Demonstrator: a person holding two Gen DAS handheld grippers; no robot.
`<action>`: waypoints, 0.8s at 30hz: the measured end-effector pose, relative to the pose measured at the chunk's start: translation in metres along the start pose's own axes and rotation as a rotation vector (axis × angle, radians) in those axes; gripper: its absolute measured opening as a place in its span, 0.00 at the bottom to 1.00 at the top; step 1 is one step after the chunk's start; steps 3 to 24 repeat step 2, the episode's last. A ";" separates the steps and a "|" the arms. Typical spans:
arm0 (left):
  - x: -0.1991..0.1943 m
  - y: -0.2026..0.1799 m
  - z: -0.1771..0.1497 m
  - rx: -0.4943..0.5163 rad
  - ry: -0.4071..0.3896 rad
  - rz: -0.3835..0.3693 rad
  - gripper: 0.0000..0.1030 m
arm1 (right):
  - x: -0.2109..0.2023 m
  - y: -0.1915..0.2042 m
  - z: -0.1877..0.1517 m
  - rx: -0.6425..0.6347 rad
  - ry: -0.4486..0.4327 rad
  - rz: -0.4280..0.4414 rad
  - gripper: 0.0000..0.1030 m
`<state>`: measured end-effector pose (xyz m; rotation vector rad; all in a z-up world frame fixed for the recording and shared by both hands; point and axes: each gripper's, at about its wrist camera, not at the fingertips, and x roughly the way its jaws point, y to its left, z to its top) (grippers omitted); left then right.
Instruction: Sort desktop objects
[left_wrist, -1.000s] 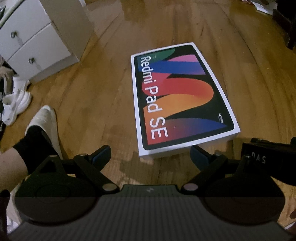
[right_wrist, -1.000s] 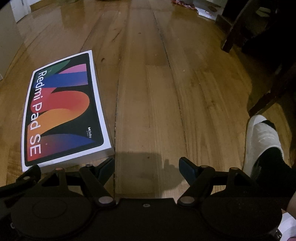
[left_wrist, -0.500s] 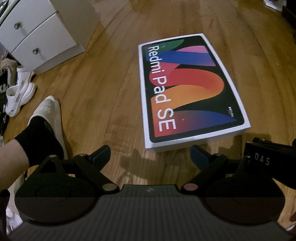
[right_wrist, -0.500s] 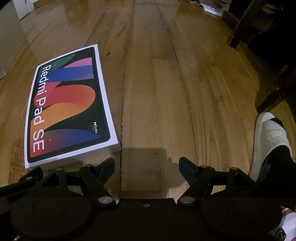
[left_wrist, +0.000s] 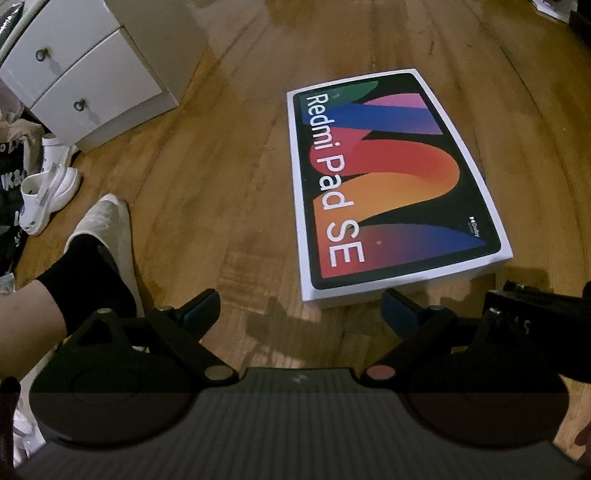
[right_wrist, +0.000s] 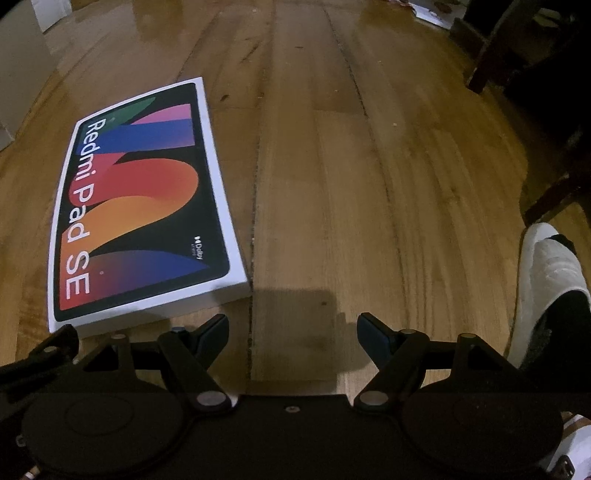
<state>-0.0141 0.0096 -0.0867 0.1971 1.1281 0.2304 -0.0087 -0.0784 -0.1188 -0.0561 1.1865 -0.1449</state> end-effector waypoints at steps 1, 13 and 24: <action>0.000 0.001 0.001 -0.002 0.000 0.000 0.92 | 0.000 0.001 0.000 -0.003 0.001 0.002 0.79; 0.001 0.001 0.001 -0.007 0.001 -0.001 0.92 | 0.001 0.001 0.000 -0.006 0.001 0.002 0.79; 0.001 0.001 0.001 -0.007 0.001 -0.001 0.92 | 0.001 0.001 0.000 -0.006 0.001 0.002 0.79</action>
